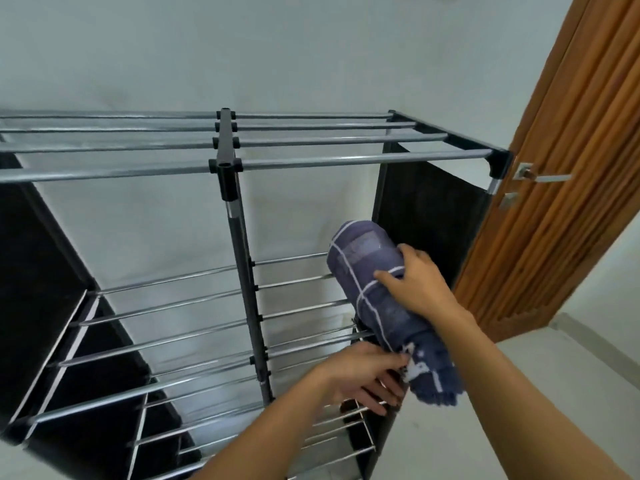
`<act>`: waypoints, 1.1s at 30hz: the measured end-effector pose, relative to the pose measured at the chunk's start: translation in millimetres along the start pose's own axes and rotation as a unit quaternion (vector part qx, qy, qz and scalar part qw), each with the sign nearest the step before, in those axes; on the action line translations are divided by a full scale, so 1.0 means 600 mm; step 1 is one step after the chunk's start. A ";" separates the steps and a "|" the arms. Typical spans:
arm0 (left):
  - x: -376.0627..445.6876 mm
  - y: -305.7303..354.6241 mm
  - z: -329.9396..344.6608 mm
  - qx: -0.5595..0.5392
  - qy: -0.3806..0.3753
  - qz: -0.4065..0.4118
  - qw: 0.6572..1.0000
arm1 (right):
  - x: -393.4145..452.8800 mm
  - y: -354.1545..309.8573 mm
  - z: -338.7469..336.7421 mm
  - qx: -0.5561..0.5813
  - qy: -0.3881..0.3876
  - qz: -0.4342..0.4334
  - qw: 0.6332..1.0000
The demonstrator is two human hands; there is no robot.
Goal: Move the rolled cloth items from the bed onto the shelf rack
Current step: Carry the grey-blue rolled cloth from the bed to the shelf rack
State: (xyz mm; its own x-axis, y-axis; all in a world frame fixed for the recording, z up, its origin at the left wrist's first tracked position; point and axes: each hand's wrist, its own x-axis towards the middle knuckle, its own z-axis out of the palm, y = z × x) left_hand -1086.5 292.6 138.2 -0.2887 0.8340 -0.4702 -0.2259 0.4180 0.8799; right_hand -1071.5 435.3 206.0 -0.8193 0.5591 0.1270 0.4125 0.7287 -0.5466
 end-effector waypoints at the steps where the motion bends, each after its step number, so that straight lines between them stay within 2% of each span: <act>1: -0.002 0.011 -0.006 0.017 0.016 0.016 1.000 | -0.007 0.010 -0.002 -0.004 -0.007 0.005 1.000; 4: 0.000 0.041 -0.028 0.074 0.071 0.058 0.993 | -0.024 0.032 -0.010 -0.006 -0.011 0.025 1.000; 7: 0.013 0.066 -0.051 -0.011 0.193 0.108 0.975 | -0.030 0.037 -0.016 -0.007 -0.026 0.049 0.998; 9: 0.027 0.079 -0.063 -0.076 0.260 0.112 0.956 | -0.029 0.036 -0.014 -0.007 -0.035 0.053 0.998; 15: 0.053 0.100 -0.066 -0.162 0.241 0.077 0.954 | -0.027 0.022 -0.001 0.008 -0.021 0.046 0.999; 21: 0.048 0.122 -0.070 -0.223 0.232 0.137 0.937 | -0.013 -0.001 -0.015 0.038 0.020 0.010 0.999; 26: 0.052 0.156 -0.085 -0.197 0.280 0.207 0.917 | 0.034 -0.019 -0.015 0.105 0.057 -0.011 0.993; 30: 0.060 0.139 -0.088 -0.111 0.276 0.145 0.944 | 0.045 0.001 0.019 0.090 0.014 0.024 0.996; 33: 0.063 0.122 -0.093 -0.093 0.264 0.147 0.949 | 0.030 0.007 0.032 0.102 0.041 0.029 0.994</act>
State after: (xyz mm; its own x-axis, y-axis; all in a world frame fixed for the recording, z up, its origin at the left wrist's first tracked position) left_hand -1166.1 334.7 180.8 -0.7795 0.5873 -0.2180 -0.2092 0.0840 0.9743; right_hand -1092.0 440.7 190.3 -0.7575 0.6348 0.1525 0.3630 0.6037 -0.7098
